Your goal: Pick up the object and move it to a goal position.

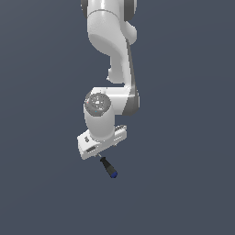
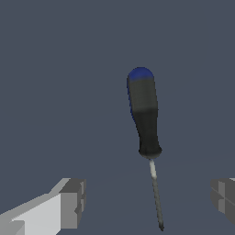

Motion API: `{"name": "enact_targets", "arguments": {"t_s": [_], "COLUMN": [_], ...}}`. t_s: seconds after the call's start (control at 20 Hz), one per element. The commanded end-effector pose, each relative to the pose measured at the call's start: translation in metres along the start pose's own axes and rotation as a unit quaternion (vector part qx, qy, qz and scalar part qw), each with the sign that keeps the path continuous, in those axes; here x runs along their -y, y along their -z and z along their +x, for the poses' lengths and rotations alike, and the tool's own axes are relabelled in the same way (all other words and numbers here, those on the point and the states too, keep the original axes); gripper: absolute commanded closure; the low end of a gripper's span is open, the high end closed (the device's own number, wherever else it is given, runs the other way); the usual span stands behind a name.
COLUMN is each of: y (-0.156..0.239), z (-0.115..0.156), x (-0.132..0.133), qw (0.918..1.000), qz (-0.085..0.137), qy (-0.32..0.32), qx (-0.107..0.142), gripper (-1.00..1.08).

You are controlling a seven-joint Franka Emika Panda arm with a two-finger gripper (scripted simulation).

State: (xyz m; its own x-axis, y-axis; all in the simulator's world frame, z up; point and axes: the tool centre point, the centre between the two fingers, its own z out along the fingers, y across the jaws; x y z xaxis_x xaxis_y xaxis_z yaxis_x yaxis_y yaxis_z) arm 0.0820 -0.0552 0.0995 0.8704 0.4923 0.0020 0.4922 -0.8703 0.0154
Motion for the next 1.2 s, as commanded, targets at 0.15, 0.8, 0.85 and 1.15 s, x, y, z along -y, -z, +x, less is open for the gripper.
{"name": "enact_targets", "arguments": {"t_s": [0.15,0.8,0.85,1.15], "y": [-0.019,-0.035,-0.036,-0.06], "z": [0.002,0.002,0.002,0.001], "x": [-0.013,-0.023,-0.023,-0.022], "qw": [0.9989,0.9968,0.9968,0.9967], "qz": [0.004,0.008,0.008,0.008], "qy": [0.046,0.079,0.079,0.081], "qx": [0.0,0.001,0.001,0.001], "gripper": [-0.92,-0.92,-0.92,-0.92]}}
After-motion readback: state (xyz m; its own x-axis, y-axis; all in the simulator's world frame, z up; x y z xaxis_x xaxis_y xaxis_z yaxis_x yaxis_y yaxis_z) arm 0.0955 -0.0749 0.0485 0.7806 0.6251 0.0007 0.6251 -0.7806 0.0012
